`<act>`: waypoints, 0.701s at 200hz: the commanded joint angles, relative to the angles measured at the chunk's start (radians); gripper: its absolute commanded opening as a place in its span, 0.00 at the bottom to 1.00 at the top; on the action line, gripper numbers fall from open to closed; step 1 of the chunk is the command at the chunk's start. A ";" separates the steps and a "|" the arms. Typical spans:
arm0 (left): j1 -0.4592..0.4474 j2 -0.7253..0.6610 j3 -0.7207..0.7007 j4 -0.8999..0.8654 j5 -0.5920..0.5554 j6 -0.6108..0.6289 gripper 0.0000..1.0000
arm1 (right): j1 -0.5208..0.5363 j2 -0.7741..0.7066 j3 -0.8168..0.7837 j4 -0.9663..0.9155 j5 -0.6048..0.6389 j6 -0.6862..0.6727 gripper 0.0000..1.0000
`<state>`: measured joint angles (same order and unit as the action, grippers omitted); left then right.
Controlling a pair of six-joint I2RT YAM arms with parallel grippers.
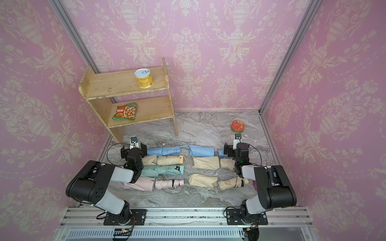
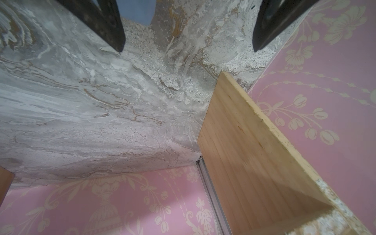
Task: Take umbrellas out of sleeves
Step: Reset both arms
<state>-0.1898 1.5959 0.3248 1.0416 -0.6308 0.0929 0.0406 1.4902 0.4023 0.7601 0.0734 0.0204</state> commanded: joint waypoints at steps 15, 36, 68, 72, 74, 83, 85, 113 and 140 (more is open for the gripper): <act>0.022 0.008 0.028 0.023 0.066 0.016 0.99 | -0.006 0.008 -0.004 0.036 -0.023 0.003 1.00; 0.039 0.001 0.040 -0.017 0.093 -0.002 0.99 | -0.008 0.010 -0.002 0.034 -0.033 0.004 1.00; 0.052 -0.002 0.048 -0.043 0.119 -0.015 0.99 | -0.015 0.010 0.000 0.029 -0.049 0.007 1.00; 0.054 -0.002 0.052 -0.052 0.122 -0.016 0.99 | -0.016 0.010 0.000 0.029 -0.051 0.006 1.00; 0.055 -0.003 0.054 -0.055 0.124 -0.018 0.99 | -0.017 0.010 0.000 0.029 -0.051 0.006 1.00; 0.060 -0.004 0.062 -0.073 0.132 -0.023 0.99 | -0.018 0.010 0.000 0.030 -0.050 0.006 1.00; 0.062 -0.003 0.064 -0.077 0.135 -0.025 0.99 | -0.016 0.010 0.000 0.030 -0.050 0.006 1.00; 0.082 -0.008 0.077 -0.117 0.178 -0.042 0.99 | -0.018 0.010 0.000 0.030 -0.051 0.006 1.00; 0.110 -0.014 0.083 -0.146 0.250 -0.061 0.99 | -0.017 0.010 0.000 0.028 -0.051 0.007 1.00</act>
<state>-0.1059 1.6005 0.3855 0.9569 -0.4675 0.0719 0.0277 1.4902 0.4023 0.7719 0.0368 0.0204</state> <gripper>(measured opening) 0.993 0.997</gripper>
